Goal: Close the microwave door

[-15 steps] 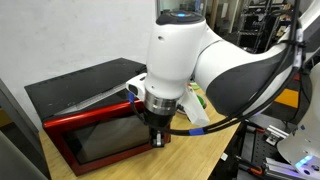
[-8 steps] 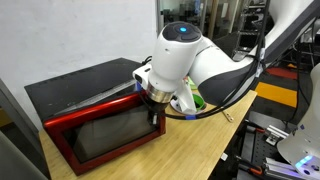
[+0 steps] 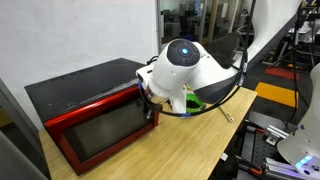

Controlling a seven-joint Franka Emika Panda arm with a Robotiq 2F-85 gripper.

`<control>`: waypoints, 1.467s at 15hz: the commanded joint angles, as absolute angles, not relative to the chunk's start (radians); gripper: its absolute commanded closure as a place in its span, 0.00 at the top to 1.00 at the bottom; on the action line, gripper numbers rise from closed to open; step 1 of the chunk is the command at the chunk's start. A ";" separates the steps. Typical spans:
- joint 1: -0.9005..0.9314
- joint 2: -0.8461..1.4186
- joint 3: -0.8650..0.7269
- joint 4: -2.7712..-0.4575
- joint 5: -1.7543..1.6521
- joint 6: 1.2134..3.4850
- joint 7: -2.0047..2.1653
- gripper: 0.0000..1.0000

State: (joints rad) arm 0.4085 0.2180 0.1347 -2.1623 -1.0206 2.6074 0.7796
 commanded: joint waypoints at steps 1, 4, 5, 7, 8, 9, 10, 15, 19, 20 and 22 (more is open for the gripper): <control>0.417 0.274 0.102 -2.107 -1.130 2.612 0.913 0.00; 0.415 0.306 0.088 -2.076 -1.194 2.608 0.995 0.00; 0.416 0.316 0.083 -2.066 -1.214 2.607 1.018 0.00; 0.417 0.333 0.080 -2.047 -1.237 2.602 1.054 0.00; 0.417 0.343 0.080 -2.034 -1.240 2.598 1.067 0.00; 0.416 0.351 0.080 -2.024 -1.241 2.594 1.079 0.00; 0.417 0.357 0.080 -2.015 -1.242 2.592 1.097 0.00; 0.380 0.387 0.121 -1.965 -1.237 2.552 1.141 0.00; 0.383 0.415 0.127 -1.928 -1.241 2.516 1.170 0.00; 0.382 0.425 0.129 -1.917 -1.240 2.507 1.177 0.00; 0.380 0.451 0.126 -1.883 -1.242 2.499 1.180 0.00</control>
